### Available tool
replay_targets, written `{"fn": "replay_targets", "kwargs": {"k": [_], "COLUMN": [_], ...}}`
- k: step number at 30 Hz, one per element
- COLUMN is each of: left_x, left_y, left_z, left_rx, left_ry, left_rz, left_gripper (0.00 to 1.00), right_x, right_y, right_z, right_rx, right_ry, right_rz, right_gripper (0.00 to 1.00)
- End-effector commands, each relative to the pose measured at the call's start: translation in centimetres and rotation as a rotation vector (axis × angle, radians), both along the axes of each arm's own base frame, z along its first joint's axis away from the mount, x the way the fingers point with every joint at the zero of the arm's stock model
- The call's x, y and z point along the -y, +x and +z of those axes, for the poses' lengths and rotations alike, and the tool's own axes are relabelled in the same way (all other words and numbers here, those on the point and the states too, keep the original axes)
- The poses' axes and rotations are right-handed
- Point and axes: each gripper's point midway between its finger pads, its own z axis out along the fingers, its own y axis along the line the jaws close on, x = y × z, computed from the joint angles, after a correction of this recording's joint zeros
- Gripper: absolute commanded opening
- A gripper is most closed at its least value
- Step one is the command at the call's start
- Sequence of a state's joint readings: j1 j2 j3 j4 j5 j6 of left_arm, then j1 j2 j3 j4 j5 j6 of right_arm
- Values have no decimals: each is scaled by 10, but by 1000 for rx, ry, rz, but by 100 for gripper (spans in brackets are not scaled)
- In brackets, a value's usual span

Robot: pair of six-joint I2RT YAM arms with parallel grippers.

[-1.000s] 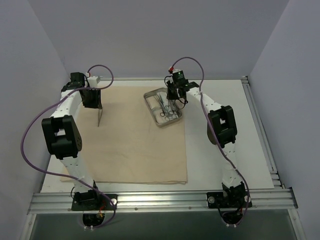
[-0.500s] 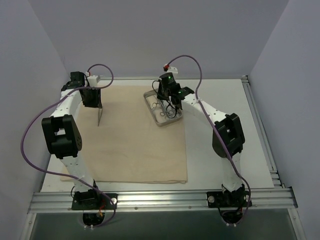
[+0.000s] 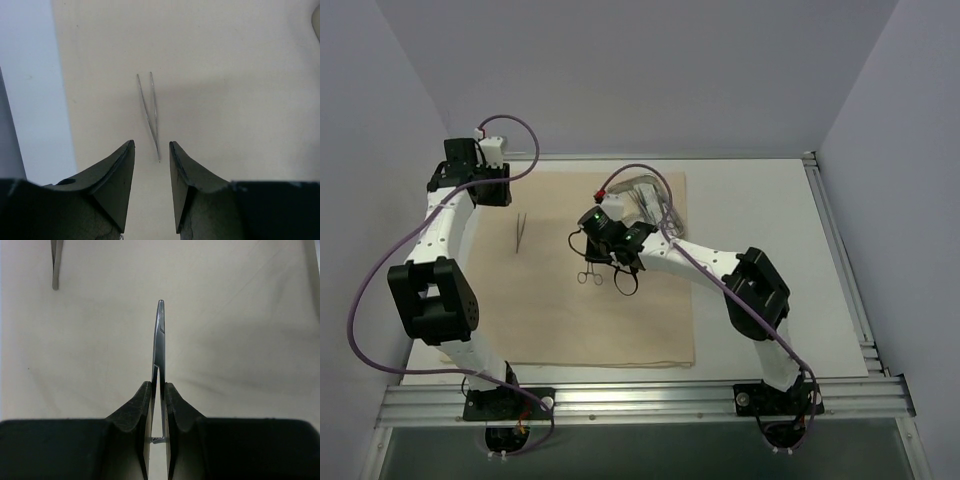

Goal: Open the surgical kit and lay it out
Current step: Place the medical item in the surgical kit.

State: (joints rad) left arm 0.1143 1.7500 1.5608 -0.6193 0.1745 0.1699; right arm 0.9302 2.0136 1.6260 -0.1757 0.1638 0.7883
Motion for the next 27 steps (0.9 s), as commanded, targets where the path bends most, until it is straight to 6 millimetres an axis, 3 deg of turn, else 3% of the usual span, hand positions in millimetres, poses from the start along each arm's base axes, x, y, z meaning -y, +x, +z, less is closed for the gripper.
{"fn": "replay_targets", "kwargs": {"k": [1, 8, 15, 23, 27], "left_x": [-8, -6, -5, -10, -9], "left_y": [7, 6, 4, 3, 4], "left_z": [23, 25, 28, 30, 29], "left_rx": [96, 107, 112, 117, 111], "left_ry": [24, 17, 5, -6, -12], "left_rz": [10, -3, -13, -6, -9], "left_gripper": [43, 43, 43, 43, 43], "right_x": [-1, -16, -19, -12, -17], "right_y": [-15, -31, -32, -30, -30], "right_z": [-30, -79, -102, -103, -102], "right_rx": [-65, -154, -203, -185, -184], "right_ry": [-45, -92, -121, -140, -143], "right_rz": [-84, -105, -139, -169, -148], "right_gripper": [0, 0, 0, 3, 18]}}
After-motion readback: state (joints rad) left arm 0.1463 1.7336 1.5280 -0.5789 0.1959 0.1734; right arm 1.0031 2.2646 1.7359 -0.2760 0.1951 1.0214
